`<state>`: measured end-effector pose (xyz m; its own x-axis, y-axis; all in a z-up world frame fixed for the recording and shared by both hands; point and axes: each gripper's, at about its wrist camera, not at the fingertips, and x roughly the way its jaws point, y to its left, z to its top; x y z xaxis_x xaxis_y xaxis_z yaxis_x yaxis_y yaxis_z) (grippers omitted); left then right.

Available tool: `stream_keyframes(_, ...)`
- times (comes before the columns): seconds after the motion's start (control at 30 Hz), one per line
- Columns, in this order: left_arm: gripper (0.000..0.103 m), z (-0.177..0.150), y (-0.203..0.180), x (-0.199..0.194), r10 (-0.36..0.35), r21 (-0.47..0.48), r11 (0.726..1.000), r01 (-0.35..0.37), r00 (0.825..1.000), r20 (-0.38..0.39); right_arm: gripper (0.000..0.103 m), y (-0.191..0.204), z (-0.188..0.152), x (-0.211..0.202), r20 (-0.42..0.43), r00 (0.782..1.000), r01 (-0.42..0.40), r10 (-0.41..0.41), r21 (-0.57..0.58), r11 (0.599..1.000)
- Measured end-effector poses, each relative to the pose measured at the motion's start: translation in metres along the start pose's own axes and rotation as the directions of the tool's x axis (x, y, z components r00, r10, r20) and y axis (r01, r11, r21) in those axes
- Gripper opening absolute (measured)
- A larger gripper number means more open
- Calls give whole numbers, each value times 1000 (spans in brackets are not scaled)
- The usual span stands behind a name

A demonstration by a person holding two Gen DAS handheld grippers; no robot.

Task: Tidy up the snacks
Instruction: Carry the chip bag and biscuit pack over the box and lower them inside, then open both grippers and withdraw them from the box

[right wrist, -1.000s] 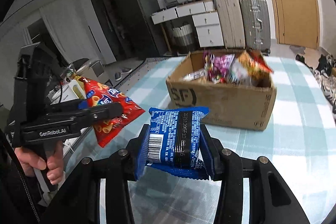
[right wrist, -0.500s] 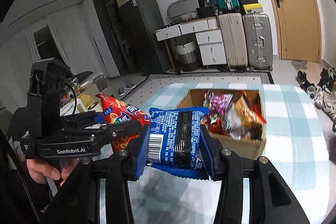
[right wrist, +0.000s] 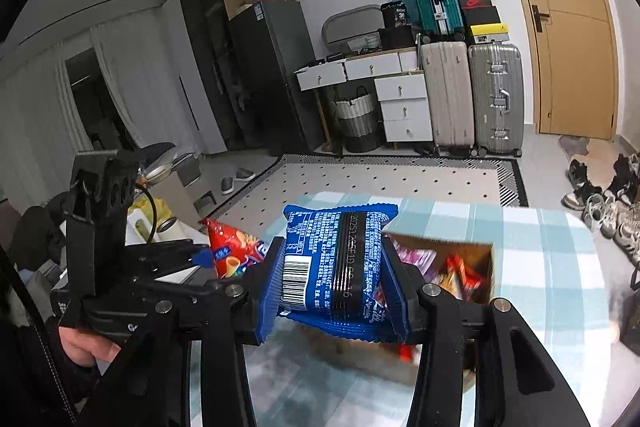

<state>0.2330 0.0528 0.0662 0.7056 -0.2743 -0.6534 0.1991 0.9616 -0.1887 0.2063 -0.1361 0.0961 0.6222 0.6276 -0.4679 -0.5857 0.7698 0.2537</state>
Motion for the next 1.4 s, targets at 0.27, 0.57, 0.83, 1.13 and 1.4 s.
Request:
stream_keyframes(0.27,55,29,11,41,-7,-7,1000,7,999,-37,45,-23,12,39,-42,999,27,-27,11,1000)
stream_keyframes(0.57,55,33,22,94,-60,-11,998,59,994,-92,45,-55,1,84,-86,994,68,-68,5,998)
stream_keyframes(0.83,56,29,20,127,-120,-1,993,121,985,-127,46,-76,-10,103,-105,990,94,-92,9,996)
stream_keyframes(1.13,82,31,19,141,-76,20,997,80,984,-159,81,-93,-19,91,-71,989,134,-133,13,991)
stream_keyframes(1.4,82,26,16,116,-36,26,999,40,990,-138,86,-100,-19,62,-35,986,165,-164,28,986)
